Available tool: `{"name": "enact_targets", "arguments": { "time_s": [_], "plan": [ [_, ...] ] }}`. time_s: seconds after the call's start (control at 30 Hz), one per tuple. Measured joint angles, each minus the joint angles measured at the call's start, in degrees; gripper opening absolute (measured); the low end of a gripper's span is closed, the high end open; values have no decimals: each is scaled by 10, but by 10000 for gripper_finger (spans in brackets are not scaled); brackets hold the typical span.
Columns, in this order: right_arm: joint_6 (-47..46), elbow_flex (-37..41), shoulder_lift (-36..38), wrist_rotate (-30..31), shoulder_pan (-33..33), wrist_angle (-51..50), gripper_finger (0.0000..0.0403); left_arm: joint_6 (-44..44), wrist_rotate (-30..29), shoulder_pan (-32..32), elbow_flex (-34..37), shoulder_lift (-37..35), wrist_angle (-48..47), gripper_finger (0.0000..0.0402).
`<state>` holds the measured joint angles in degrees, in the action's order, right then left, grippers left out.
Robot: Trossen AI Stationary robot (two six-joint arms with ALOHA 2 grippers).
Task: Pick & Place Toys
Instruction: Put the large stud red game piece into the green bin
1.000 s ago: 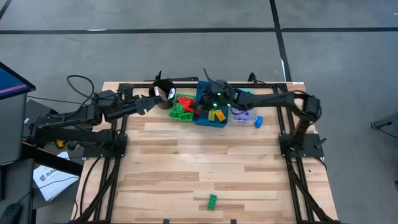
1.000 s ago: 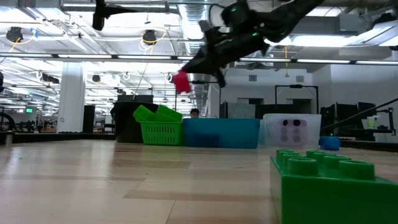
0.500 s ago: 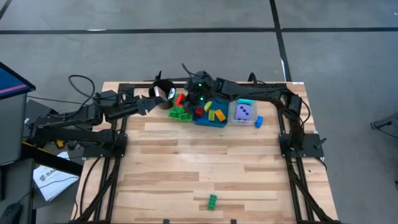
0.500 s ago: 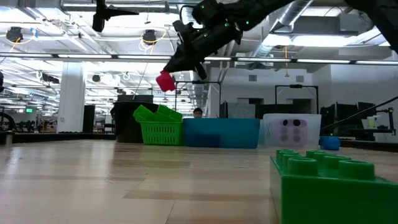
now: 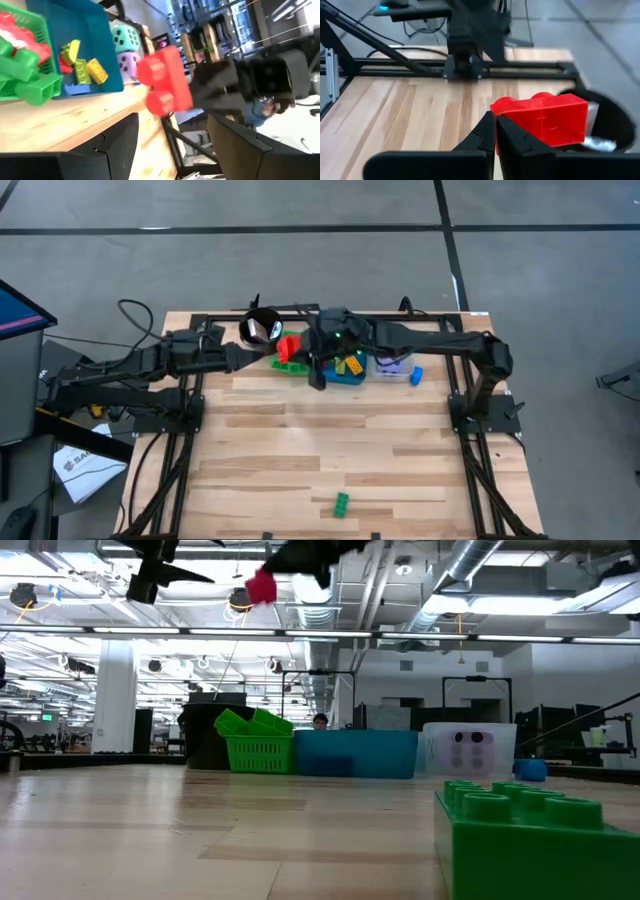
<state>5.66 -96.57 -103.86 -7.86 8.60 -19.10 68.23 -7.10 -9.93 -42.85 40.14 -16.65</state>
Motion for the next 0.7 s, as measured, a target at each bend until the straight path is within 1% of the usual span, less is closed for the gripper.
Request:
{"name": "enact_targets", "arguments": {
  "time_s": [0.1,0.2,0.33,0.6,0.7],
  "plan": [
    [15,0,17,35,-26,2,0,0,4,0,0,5,9,231],
    [15,0,31,48,-43,14,0,-2,31,0,0,13,17,231],
    [9,0,45,50,-61,41,0,-2,55,0,0,31,37,231],
    [9,0,47,54,-79,64,0,-2,55,0,0,70,136,231],
    [1,-1,47,54,-79,65,0,-2,54,0,0,72,147,231]
  ]
}}
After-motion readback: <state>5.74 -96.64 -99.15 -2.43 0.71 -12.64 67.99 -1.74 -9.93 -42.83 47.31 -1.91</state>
